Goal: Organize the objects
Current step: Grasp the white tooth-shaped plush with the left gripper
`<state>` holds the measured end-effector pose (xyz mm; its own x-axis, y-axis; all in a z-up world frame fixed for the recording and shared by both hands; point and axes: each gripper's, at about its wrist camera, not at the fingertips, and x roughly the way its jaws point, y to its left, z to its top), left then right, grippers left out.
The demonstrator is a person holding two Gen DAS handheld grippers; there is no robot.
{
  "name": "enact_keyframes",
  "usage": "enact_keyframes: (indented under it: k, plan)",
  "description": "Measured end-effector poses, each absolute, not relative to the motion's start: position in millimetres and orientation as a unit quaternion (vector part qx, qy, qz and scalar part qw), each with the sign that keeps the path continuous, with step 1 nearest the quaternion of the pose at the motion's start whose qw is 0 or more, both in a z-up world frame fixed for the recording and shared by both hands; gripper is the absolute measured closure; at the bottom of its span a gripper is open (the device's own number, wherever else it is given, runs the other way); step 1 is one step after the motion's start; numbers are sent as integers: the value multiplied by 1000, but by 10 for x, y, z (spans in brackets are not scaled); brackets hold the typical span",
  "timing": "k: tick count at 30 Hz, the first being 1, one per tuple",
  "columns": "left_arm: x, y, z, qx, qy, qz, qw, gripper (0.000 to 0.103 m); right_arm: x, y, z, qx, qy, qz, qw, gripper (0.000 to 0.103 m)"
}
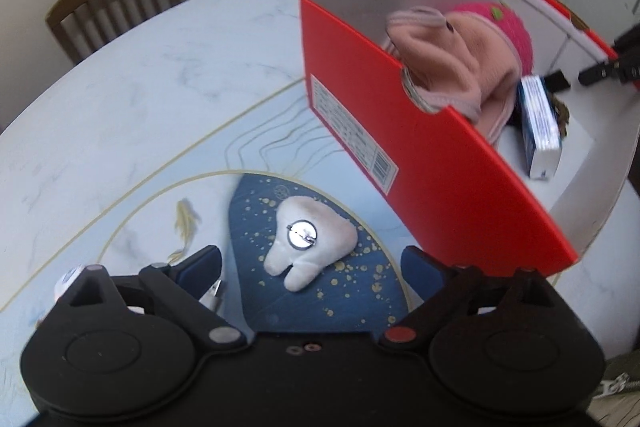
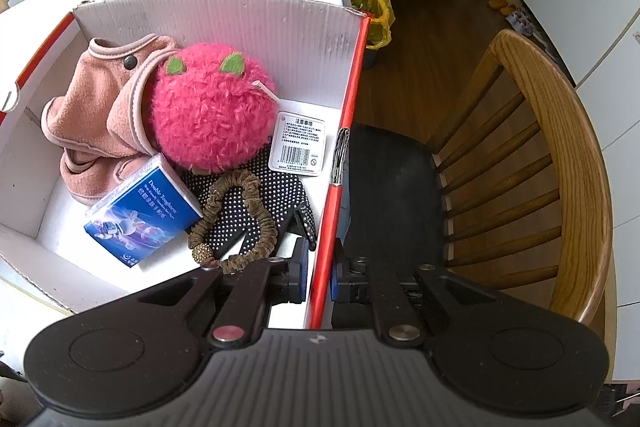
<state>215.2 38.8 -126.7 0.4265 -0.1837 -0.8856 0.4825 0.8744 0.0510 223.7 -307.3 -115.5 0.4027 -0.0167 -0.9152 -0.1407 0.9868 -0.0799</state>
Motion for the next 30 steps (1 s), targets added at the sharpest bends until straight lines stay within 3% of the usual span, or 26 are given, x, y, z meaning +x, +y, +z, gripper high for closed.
enact_keyframes:
  k: [11,16,19,30]
  plan:
    - [2335,334,-1453,158,504,-223,819,29,2263,-3044,-1160,-80,552,32,829,93]
    - [2377,335,-1483,153,510,-220,817,46,2261,-3038,-1162,-79,552,32,829,93]
    - [2365,333,-1472,151,511,-213,819,51,2266,-3030,-1161,-80,552,31,829,93]
    - [2297,372,-1330,130,514,-164,832,55,2254,-3021,-1151,-79,545,31,834,93]
